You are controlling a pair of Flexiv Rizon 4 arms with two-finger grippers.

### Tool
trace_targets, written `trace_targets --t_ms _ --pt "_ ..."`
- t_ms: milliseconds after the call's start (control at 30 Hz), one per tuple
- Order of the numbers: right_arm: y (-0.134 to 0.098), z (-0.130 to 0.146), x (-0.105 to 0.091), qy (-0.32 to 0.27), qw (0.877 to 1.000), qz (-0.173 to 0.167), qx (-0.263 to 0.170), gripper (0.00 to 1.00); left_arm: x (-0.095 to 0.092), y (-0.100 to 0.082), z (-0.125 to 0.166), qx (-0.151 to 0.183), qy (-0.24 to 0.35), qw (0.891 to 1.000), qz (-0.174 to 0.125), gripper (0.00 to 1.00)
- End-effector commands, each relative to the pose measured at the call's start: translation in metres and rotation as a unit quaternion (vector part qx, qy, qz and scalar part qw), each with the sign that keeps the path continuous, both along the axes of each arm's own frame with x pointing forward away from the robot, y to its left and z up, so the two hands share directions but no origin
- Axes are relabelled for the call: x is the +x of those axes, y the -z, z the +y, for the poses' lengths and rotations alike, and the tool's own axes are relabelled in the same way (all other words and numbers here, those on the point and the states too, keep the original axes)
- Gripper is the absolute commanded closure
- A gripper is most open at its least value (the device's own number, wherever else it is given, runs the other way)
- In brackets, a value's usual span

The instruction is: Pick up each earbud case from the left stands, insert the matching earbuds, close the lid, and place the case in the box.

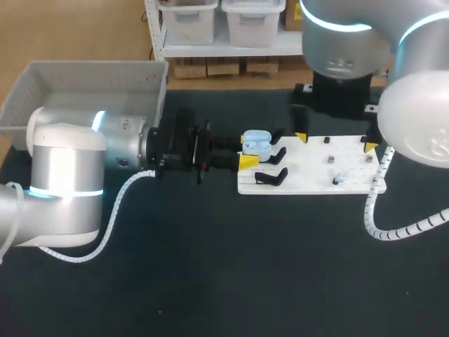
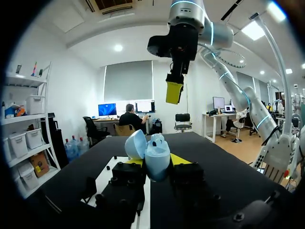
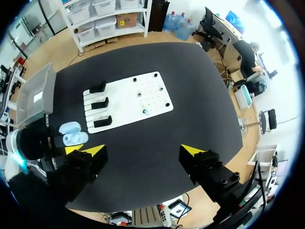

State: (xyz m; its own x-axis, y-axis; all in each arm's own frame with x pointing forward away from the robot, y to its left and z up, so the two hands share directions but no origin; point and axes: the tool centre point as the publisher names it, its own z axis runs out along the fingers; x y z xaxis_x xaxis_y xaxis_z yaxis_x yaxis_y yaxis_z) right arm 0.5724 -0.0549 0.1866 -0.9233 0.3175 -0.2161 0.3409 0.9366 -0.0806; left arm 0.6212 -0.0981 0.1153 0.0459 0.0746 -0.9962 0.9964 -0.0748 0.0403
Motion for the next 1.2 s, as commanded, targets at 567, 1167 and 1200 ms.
trace_targets --t_ms 567,1167,1200 --pt "0.090 -0.030 0.026 0.013 1.000 0.022 0.006 0.00 -0.002 0.001 0.000 -0.002 -0.003 1.000 -0.002 1.00" --pt "0.133 -0.042 0.033 -0.016 0.997 0.049 0.059 0.00 -0.002 0.001 0.000 -0.002 -0.003 1.000 -0.002 1.00" --pt "0.135 -0.043 0.033 -0.016 0.997 0.047 0.060 0.00 -0.002 0.001 0.000 -0.002 -0.003 1.000 -0.002 1.00"
